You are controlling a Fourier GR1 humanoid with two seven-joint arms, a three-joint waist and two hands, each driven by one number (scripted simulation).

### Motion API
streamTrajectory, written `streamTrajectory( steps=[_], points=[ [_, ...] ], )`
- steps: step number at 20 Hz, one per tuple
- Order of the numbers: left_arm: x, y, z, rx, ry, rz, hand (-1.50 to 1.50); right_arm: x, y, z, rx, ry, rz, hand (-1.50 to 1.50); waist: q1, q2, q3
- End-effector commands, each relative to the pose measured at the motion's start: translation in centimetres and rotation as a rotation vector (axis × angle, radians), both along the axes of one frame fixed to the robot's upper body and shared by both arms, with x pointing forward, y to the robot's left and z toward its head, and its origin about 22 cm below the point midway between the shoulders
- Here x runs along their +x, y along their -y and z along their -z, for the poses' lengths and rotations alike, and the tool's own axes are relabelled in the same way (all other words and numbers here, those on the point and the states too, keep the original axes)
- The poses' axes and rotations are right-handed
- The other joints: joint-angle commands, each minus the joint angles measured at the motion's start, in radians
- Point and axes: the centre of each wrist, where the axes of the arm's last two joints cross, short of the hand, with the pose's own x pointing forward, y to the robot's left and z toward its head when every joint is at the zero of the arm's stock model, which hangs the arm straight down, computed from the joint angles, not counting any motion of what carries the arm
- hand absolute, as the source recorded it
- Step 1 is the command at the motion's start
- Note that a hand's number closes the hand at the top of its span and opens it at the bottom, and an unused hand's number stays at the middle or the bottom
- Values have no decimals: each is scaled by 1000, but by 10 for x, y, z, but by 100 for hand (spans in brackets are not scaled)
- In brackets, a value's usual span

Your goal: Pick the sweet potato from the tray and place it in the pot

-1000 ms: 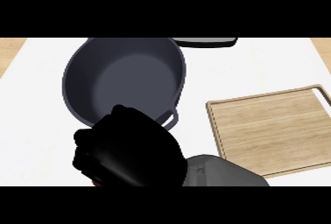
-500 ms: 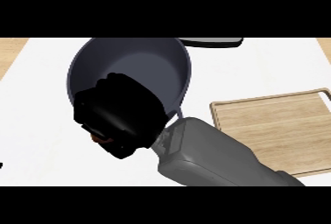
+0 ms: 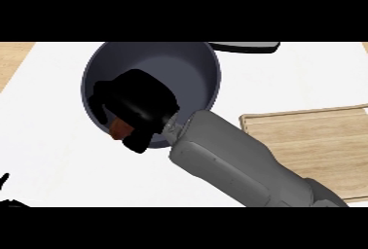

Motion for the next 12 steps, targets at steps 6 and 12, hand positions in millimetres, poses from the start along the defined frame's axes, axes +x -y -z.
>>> streamTrajectory(
  steps=[6,12],
  points=[
    [82,59,-43,-139,364,210,0,27,1,12,57,-132,-26,-150,-8,4,-5],
    [79,61,-36,-143,352,208,0,36,14,-4,393,-217,-75,-150,8,3,-1]
  ],
)
